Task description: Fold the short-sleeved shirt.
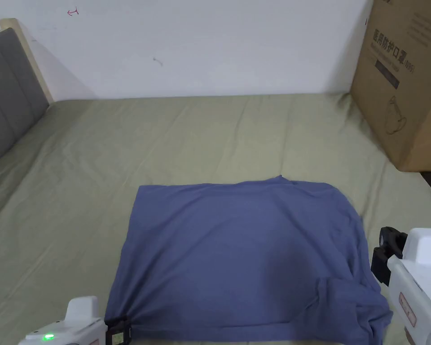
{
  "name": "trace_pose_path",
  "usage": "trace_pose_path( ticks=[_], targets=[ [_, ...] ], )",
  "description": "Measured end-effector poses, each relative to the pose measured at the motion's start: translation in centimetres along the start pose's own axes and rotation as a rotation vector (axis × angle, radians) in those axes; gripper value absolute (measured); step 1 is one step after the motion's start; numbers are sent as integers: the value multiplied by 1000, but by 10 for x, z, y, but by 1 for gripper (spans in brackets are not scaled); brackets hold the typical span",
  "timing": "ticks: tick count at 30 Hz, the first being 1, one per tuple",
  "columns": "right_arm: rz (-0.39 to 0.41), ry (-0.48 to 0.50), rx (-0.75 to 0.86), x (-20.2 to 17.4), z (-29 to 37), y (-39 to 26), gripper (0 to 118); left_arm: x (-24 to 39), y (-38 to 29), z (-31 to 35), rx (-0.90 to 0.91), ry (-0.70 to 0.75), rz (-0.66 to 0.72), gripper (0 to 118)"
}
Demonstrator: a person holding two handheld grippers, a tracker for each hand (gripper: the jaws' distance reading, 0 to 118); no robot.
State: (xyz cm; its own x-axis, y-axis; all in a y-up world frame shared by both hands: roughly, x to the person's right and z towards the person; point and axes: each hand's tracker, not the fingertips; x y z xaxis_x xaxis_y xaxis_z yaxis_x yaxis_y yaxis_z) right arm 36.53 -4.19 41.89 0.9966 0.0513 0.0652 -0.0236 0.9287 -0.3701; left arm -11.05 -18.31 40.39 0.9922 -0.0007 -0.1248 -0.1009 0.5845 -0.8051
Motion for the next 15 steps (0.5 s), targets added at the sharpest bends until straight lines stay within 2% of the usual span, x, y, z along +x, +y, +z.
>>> trace_pose_path(
  ticks=[2, 3, 4, 6, 7, 8, 9, 10, 11, 14, 15],
  targets=[
    [-13, -5, -19, 4, -1, -6, 0, 1, -2, -10, -21, -19, 12, 50],
    [-18, -10, -32, 6, -2, -9, 0, 0, -3, -15, -48, -83, 36, 25],
    [-23, -16, -44, 8, -1, -12, 0, 1, -3, -17, -57, -121, 57, 11],
    [-44, -32, -81, 15, -1, -22, 4, 8, -3, -12, -26, -89, 56, 5],
    [-57, -41, -113, 18, -3, -27, 15, 11, -2, -9, -19, -76, 35, 5],
    [-71, -30, -161, 21, -6, -36, 39, 12, -1, -8, -10, -85, 12, 4],
    [-81, -27, -222, 24, -10, -47, 79, 13, 0, -6, -5, -88, 4, 4],
    [-93, -9, -278, 26, -15, -59, 102, 14, 1, -4, -5, -86, -1, 4],
    [-90, -27, -347, 28, -22, -73, 110, 14, 2, -2, -3, -89, -3, 4],
    [-116, 0, -475, 29, -38, -120, 103, 11, 7, 5, 15, -99, 4, 4],
    [-123, -3, -526, 28, -45, -132, 89, 9, 8, 7, 19, -103, 8, 4]
  ],
)
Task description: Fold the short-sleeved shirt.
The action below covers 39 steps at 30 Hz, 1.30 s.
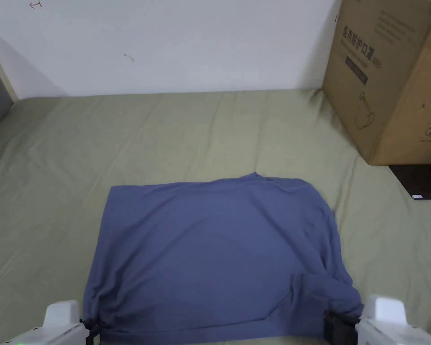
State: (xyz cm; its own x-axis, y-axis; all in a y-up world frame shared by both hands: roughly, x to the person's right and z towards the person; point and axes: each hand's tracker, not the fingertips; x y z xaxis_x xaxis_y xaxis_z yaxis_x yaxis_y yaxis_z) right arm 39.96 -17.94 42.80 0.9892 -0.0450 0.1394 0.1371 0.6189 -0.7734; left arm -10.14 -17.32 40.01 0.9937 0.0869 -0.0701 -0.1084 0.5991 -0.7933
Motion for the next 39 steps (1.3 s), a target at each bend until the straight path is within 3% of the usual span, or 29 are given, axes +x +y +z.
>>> trace_pose_path(
  ticks=[1, 4, 5, 6, 10, 15, 20, 26, 32, 37, 38, 39],
  targets=[
    [3, 13, -35, 0, -10, -7, 67, -1, 1, 1, 3, -2, 4, 4],
    [9, 6, -34, -2, -27, -17, 38, 1, 3, 5, 5, -2, 2, 4],
    [6, 17, -34, -2, -25, -18, 13, 1, 4, 6, 5, -2, 2, 4],
    [1, 73, -14, -4, -21, -16, 10, 0, 5, 8, 8, -3, 3, 4],
    [93, 44, 80, -12, 8, 1, 9, 0, 15, 16, 31, -11, 9, 4],
    [96, 60, 190, -17, 25, 59, 9, 2, 66, 18, 93, -17, 25, 4],
    [106, 57, 226, -24, -5, 120, 9, 9, 134, -10, 119, -7, 27, 4],
    [133, 23, 123, -31, -82, 166, 10, 20, 189, -88, 15, 18, -13, 4],
    [119, 4, -43, -29, -156, 178, 10, 25, 190, -162, -137, 77, -69, 4],
    [52, 7, -93, -21, -176, 172, 10, 29, 187, -172, -152, 98, -85, 4],
    [40, 10, -85, -21, -170, 174, 10, 30, 187, -169, -148, 98, -86, 6],
    [28, 17, -79, -21, -164, 176, 16, 32, 187, -160, -133, 90, -98, 16]
  ],
)
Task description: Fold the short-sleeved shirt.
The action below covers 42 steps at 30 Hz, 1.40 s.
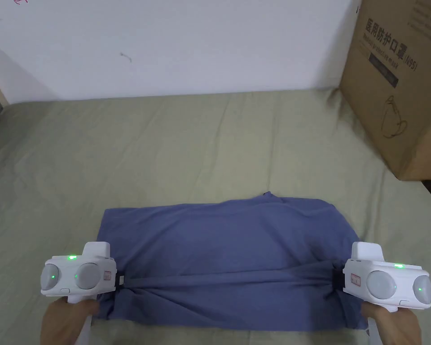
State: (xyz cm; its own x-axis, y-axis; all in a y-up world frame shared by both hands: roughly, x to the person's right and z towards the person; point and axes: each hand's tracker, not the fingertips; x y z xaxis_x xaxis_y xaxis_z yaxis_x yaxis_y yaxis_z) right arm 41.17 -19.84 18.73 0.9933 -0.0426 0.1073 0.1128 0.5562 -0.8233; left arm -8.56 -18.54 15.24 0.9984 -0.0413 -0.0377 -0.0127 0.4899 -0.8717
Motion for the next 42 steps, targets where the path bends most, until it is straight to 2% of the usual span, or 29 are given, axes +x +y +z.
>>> trace_pose_path(
  ticks=[1, 2, 3, 4, 5, 8, 12, 14, 16, 17, 18, 19, 20, 21, 27, 30, 37, 38, 39, 40, 42],
  targets=[
    [-18, 18, 18, 0, 9, 2, 28, 1, -1, 8, 54, -5, -12, 27],
    [-37, 44, 54, 1, 19, 3, 49, 1, -1, 19, 90, -20, -21, 47],
    [-44, 62, 88, 2, 32, 6, 78, 3, 0, 31, 115, -29, -13, 80],
    [-51, 68, 126, 2, 45, 7, 94, 4, -1, 43, 145, -35, 1, 100],
    [-57, 83, 188, 1, 64, 9, 100, 5, -2, 62, 197, -50, 18, 110],
    [-28, 105, 363, -10, 131, 10, 100, 11, -12, 129, 415, -117, 53, 111],
    [40, 78, 551, -24, 206, -7, 100, 20, -33, 196, 600, -112, 96, 111],
    [82, 46, 618, -30, 232, -22, 96, 22, -48, 219, 678, -102, 110, 110],
    [114, 8, 674, -36, 249, -38, 85, 26, -64, 235, 732, -64, 125, 96],
    [125, -20, 687, -39, 255, -47, 74, 27, -73, 242, 753, -61, 123, 80],
    [132, -25, 703, -40, 261, -53, 49, 28, -82, 247, 766, -65, 121, 49],
    [129, -23, 714, -41, 266, -60, 26, 28, -90, 250, 765, -62, 116, 24],
    [129, -24, 719, -42, 269, -65, 3, 29, -94, 252, 760, -57, 114, 6],
    [127, -21, 721, -43, 272, -70, 0, 29, -100, 253, 752, -49, 113, 0],
    [160, -24, 744, -42, 273, -76, 0, 18, -117, 244, 650, -62, 123, 0],
    [150, -17, 741, -40, 269, -72, 0, 7, -112, 228, 590, -47, 107, 0],
    [154, -25, 714, -39, 250, -54, 0, -26, -69, 145, 339, -65, 96, 0],
    [155, -28, 709, -40, 247, -52, 0, -30, -66, 132, 329, -61, 106, 8],
    [154, -32, 703, -39, 243, -50, 0, -34, -59, 116, 270, -43, 111, 24],
    [154, -36, 696, -39, 240, -48, 0, -39, -54, 103, 217, -37, 135, 43],
    [152, -43, 683, -38, 232, -45, 0, -48, -48, 76, 128, -52, 188, 90]
  ],
)
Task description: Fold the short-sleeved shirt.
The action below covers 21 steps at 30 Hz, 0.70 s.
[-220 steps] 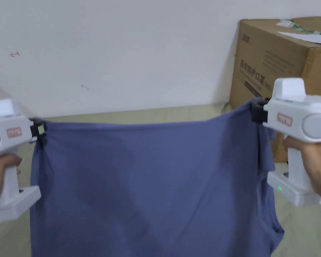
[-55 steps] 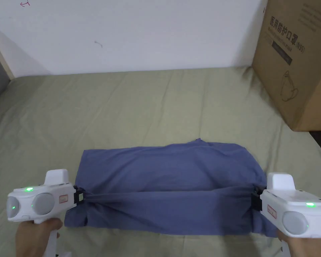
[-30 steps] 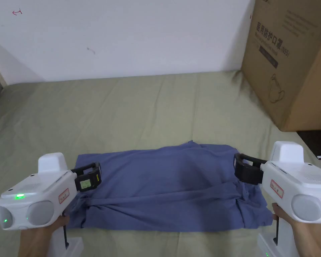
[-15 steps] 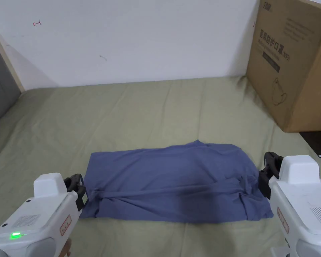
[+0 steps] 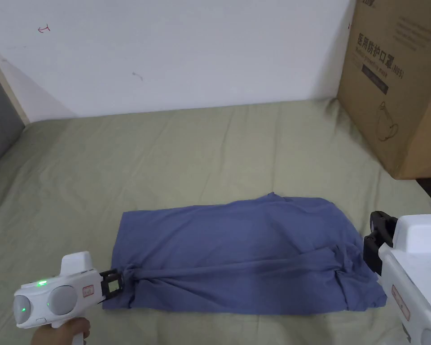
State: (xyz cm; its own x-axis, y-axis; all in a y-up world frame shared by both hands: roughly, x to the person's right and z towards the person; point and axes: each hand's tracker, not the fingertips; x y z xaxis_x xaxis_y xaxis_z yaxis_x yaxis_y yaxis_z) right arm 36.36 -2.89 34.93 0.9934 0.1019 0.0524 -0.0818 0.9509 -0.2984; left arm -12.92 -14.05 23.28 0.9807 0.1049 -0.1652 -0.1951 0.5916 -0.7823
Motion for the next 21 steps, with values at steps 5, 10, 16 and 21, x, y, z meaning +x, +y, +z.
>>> trace_pose_path(
  ticks=[5, 10, 16, 21],
  targets=[
    [0, -18, -44, 5, -16, -9, 0, -7, -5, -46, -107, 50, 12, 96],
    [-37, -46, -118, 19, -31, -24, 0, 3, -20, -59, -125, 65, -60, 14],
    [-112, -32, -395, 43, -81, -68, 56, 7, -16, -44, -87, 39, -92, 3],
    [-169, -10, -633, 49, -134, -129, 100, 7, -11, -22, -38, 7, -78, 3]
  ],
)
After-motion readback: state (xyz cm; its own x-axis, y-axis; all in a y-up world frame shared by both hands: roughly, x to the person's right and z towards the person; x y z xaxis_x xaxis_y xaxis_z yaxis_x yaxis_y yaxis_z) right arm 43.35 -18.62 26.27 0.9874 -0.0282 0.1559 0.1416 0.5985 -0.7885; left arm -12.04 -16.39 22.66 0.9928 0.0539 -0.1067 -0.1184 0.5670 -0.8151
